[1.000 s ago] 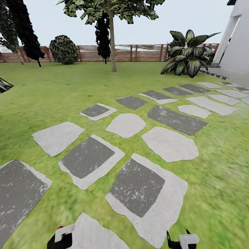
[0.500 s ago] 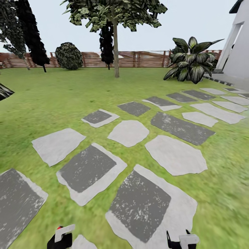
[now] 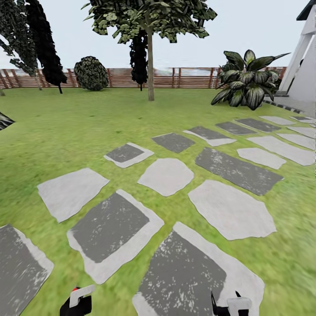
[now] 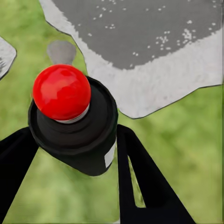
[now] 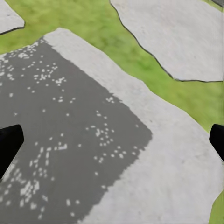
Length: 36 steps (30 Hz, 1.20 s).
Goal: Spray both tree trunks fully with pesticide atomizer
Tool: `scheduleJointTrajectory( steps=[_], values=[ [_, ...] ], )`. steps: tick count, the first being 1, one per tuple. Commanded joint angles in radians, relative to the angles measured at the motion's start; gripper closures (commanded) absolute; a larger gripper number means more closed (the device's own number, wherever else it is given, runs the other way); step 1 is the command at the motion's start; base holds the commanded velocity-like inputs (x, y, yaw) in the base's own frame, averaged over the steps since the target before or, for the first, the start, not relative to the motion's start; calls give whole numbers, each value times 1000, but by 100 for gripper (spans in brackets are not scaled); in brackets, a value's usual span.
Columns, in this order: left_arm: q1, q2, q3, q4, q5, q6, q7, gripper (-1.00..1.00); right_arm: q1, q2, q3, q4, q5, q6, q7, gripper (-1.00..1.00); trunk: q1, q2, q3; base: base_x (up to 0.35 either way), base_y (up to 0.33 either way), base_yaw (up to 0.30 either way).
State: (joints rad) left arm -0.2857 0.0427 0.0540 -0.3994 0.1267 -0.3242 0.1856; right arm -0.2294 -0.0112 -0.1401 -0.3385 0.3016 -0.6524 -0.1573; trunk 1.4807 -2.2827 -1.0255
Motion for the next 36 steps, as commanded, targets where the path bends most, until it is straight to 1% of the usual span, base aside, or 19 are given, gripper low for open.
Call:
scheduleJointTrajectory(
  steps=[1, 11, 14, 15, 17, 20, 25, 29, 36],
  values=[
    [0, 0, -2, 1, 10, -4, 0, 100, -1, 0, -4, 1, 10, -3, -6, -100, 0, 0, -1, 338, 0, 0],
    [0, 0, -2, 1, 10, -4, 0, 100, -1, 0, -6, 0, 8, -3, -7, -100, 0, 0, -1, 338, 0, 0],
    [0, 0, -2, 1, 10, -4, 0, 100, -1, -4, -9, 0, 6, -2, -9, -100, 0, 0, -1, 338, 0, 0],
    [0, 0, -2, 1, 10, -4, 0, 100, -1, -7, -9, -1, 6, -2, -9, -100, 0, 0, -1, 338, 0, 0],
    [0, 0, -2, 1, 10, -4, 0, 100, -1, -35, -11, -1, 1, -1, -5, -100, 0, 0, -1, 338, 0, 0],
    [0, 0, -2, 1, 10, -4, 0, 100, -1, -49, -11, -2, -1, -1, 0, -100, 0, 0, -1, 338, 0, 0],
    [0, 0, -2, 1, 10, -4, 0, 100, -1, -51, -12, -1, -1, -2, 12, -100, 0, 0, -1, 337, 0, 0],
    [-1, 0, -2, 1, 10, -4, 0, 100, -1, -44, -9, 0, -1, -1, 10, -100, 0, 0, -1, 338, 0, 0],
    [-1, -1, -3, 1, 10, -4, 0, 100, -1, -41, -9, 1, -1, -1, 9, -100, 0, 0, -1, 338, 0, 0]
  ],
)
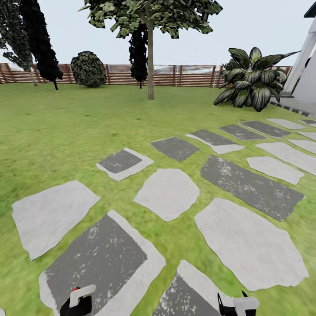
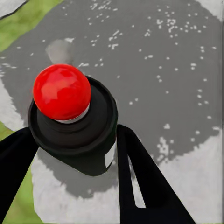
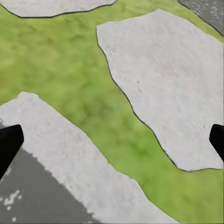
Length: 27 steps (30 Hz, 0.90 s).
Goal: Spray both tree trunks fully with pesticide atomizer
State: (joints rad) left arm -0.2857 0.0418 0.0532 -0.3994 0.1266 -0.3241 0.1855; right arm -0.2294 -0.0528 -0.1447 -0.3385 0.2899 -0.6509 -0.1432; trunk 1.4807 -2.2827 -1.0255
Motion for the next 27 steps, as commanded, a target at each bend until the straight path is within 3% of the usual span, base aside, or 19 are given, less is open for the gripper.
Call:
scheduleJointTrajectory(
  steps=[1, 27],
  values=[
    [-1, 1, -2, 1, 10, -4, 0, 100, -1, 0, -4, 1, 11, -3, -6, -100, 0, 0, -1, 338, 0, 0],
    [-1, 1, -2, 1, 10, -4, 0, 100, -1, 2, -3, 1, 12, -3, -6, -100, 0, 0, 13, 338, 0, 0]
  ],
)
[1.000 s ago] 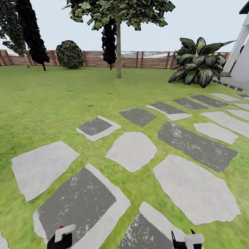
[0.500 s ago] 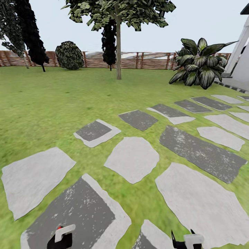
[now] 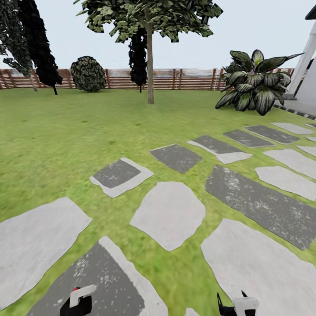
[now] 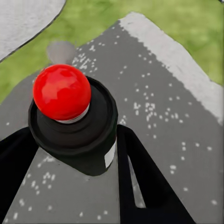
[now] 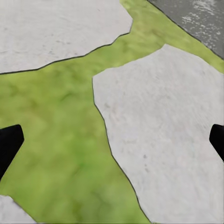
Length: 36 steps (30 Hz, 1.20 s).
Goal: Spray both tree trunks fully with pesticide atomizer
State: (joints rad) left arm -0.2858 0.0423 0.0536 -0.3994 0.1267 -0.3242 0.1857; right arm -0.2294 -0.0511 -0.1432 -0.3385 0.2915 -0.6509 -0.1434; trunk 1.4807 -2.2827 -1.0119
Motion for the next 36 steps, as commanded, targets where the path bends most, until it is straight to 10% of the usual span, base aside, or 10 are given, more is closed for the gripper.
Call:
scheduleJointTrajectory(
  steps=[1, 36],
  values=[
    [0, 0, -3, 1, 10, -4, 0, 100, -1, 0, -4, 1, 11, -3, -5, -100, 0, 0, -1, 338, 0, 0],
    [0, -1, -3, 1, 10, -4, 0, 100, -1, 0, -4, 1, 11, -3, -5, -100, 0, 0, -1, 338, 0, 0]
  ],
)
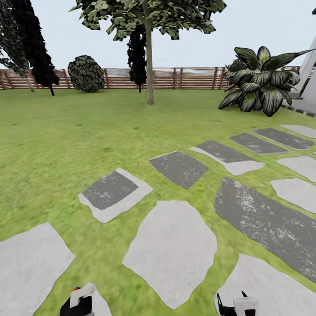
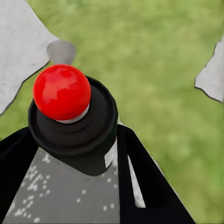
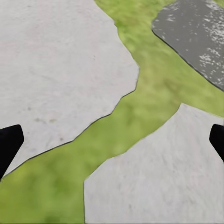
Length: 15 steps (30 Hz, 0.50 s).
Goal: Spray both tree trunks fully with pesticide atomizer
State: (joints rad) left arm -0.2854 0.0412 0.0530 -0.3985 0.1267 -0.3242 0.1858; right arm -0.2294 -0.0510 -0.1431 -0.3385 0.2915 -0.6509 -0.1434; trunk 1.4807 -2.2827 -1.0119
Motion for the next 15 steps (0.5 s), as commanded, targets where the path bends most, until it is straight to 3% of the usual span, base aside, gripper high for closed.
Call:
scheduleJointTrajectory(
  steps=[1, 15],
  values=[
    [-1, 0, -2, 1, 10, -4, 0, 100, -1, 0, -4, 1, 11, -3, -5, -100, 0, 0, -1, 338, 0, 0],
    [0, 0, -2, 1, 10, -4, 0, 100, -1, 0, -4, 1, 11, -3, -5, -100, 0, 0, -1, 338, 0, 0]
  ],
)
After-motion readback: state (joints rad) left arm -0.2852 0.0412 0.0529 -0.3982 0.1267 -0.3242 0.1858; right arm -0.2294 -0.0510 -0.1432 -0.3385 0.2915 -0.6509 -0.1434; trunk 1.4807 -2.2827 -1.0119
